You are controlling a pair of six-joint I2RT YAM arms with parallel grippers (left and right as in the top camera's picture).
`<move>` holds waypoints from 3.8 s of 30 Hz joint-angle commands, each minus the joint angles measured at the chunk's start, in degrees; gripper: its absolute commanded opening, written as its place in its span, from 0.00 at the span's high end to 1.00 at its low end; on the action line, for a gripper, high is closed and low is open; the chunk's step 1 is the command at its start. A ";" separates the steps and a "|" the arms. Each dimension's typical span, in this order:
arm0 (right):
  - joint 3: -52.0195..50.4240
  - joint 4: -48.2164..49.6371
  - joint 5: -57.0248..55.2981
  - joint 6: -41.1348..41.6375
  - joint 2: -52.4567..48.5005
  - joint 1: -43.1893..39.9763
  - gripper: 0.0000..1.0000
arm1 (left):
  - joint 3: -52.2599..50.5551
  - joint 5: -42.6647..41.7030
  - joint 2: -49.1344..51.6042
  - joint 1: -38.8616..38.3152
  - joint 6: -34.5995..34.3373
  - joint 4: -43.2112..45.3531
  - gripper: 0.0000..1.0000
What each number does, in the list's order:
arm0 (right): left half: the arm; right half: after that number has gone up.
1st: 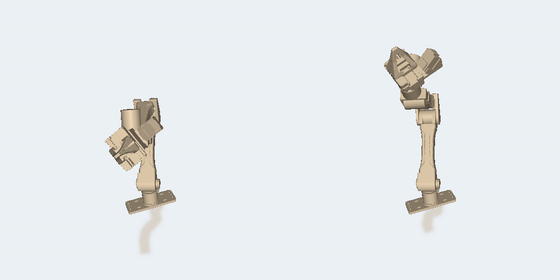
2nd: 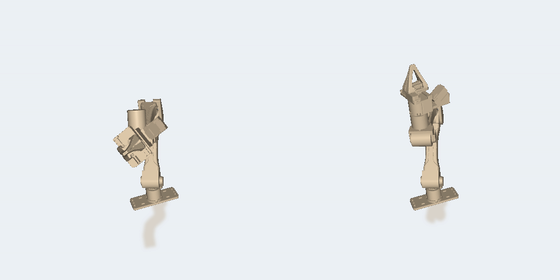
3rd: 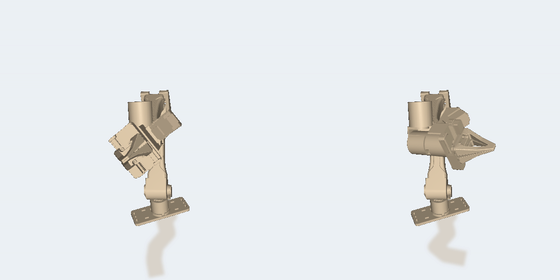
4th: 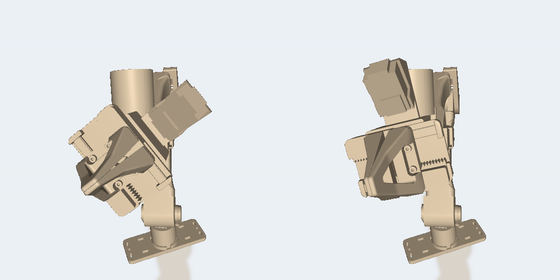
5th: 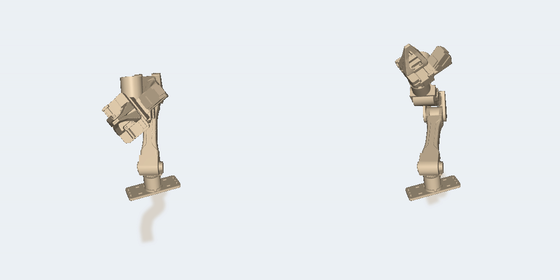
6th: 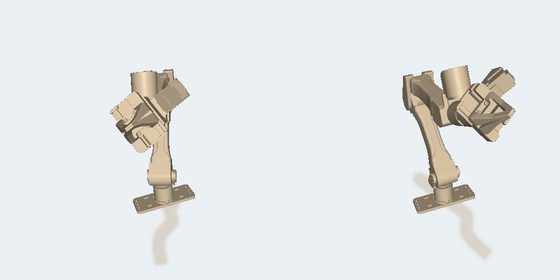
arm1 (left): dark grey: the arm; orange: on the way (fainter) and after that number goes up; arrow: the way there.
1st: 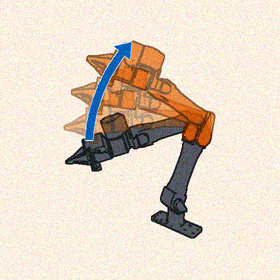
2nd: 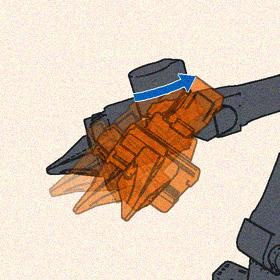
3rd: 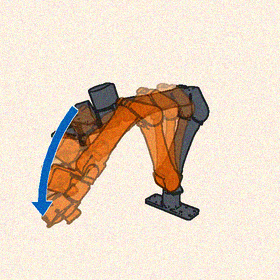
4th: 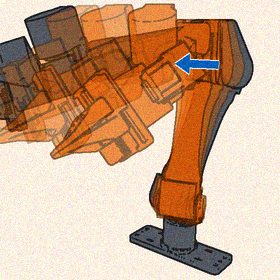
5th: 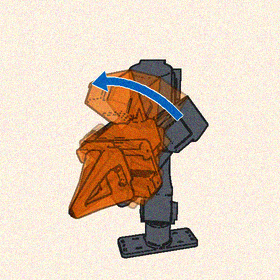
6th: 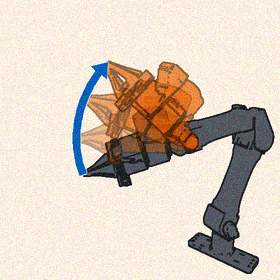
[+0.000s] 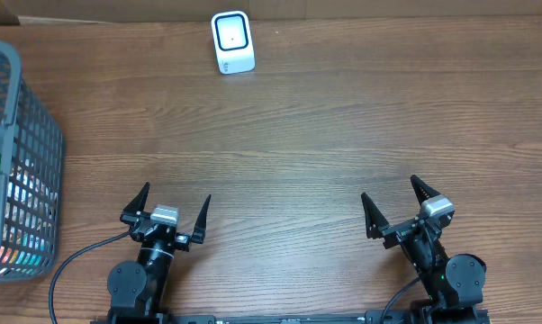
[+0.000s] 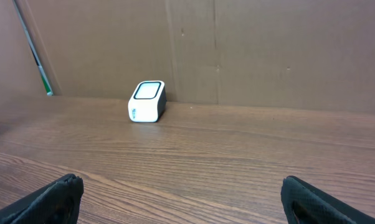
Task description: Scan the item barcode
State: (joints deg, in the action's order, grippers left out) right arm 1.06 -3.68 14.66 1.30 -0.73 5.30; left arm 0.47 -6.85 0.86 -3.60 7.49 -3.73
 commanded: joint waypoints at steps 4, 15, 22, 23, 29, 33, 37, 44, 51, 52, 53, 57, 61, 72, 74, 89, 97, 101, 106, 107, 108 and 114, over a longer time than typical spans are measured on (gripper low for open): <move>-0.61 0.35 -0.07 0.20 0.59 0.26 0.00 | -0.20 -0.24 -0.57 0.63 -0.66 -0.09 0.00; -0.61 0.35 -0.04 0.20 0.59 0.26 0.00 | -0.20 -0.24 -0.57 0.63 -0.63 -0.09 0.00; -0.61 0.35 -0.04 0.20 0.59 0.26 0.00 | -0.20 -0.24 -0.57 0.63 -0.66 -0.09 0.00; -0.61 0.35 -0.07 0.20 0.59 0.26 0.00 | -0.20 -0.24 -0.57 0.63 -0.66 -0.09 0.00; -0.61 0.35 -0.07 0.20 0.59 0.26 0.00 | -0.20 -0.24 -0.57 0.63 -0.66 -0.11 0.00; -0.61 0.35 -0.07 0.20 0.59 0.26 0.00 | -0.20 -0.22 -0.57 0.63 -0.66 -0.11 0.01; -0.61 0.35 -0.04 0.20 0.59 0.26 0.00 | -0.20 -0.24 -0.57 0.63 -0.66 -0.11 0.00; -0.61 0.35 -0.07 0.20 0.59 0.26 0.00 | -0.20 -0.24 -0.57 0.63 -0.66 -0.11 0.01; -0.61 0.35 -0.07 0.20 0.59 0.26 0.00 | -0.20 -0.24 -0.57 0.63 -0.66 -0.09 0.00; -0.61 0.35 -0.07 0.20 0.59 0.26 0.00 | -0.20 -0.24 -0.57 0.63 -0.66 -0.09 0.00; -0.61 0.35 -0.07 0.20 0.59 0.26 0.00 | -0.20 -0.17 -0.57 0.63 -0.59 -0.09 0.00; -0.61 0.35 -0.07 0.20 0.59 0.26 0.00 | -0.20 -0.13 -0.57 0.63 0.66 -0.09 0.01; -0.61 0.35 -0.07 0.20 0.59 0.26 0.00 | -0.20 -0.20 -0.57 0.63 0.66 -0.04 0.01; -0.61 0.35 -0.07 0.20 0.59 0.26 0.00 | 0.35 -0.20 -0.55 0.63 0.66 0.96 0.00; -0.61 0.35 -0.07 0.20 0.59 0.26 0.00 | 1.29 -0.22 -0.52 0.63 0.66 0.66 0.00; -0.61 0.35 -0.07 0.20 0.59 0.26 0.00 | 28.04 0.39 24.13 0.63 0.59 -10.51 0.01; -0.61 0.35 -0.07 0.20 0.59 0.26 0.00 | 61.59 -0.94 48.70 0.59 -0.48 -34.71 0.00; -0.61 0.35 -0.07 0.20 0.59 0.26 0.00 | 83.56 -3.72 61.48 0.57 -1.11 -52.35 0.00; -0.61 0.35 -0.07 0.20 0.59 0.26 0.00 | 101.15 -11.45 71.34 0.57 -1.09 -65.55 0.00; -0.61 0.35 -0.07 0.20 0.59 0.26 0.00 | 103.43 -12.90 72.83 0.57 -1.14 -66.86 0.01; -0.61 0.35 -0.04 0.20 0.59 0.26 0.00 | 104.35 -14.23 73.59 0.59 -1.27 -67.41 0.00; -0.61 0.35 -0.07 0.20 0.59 0.26 0.00 | 104.67 -18.95 75.97 0.59 -1.31 -68.54 0.00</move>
State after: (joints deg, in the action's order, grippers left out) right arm 1.06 -3.64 14.66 1.28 -0.73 5.30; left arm 103.92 -20.88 75.66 -3.33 7.25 -72.27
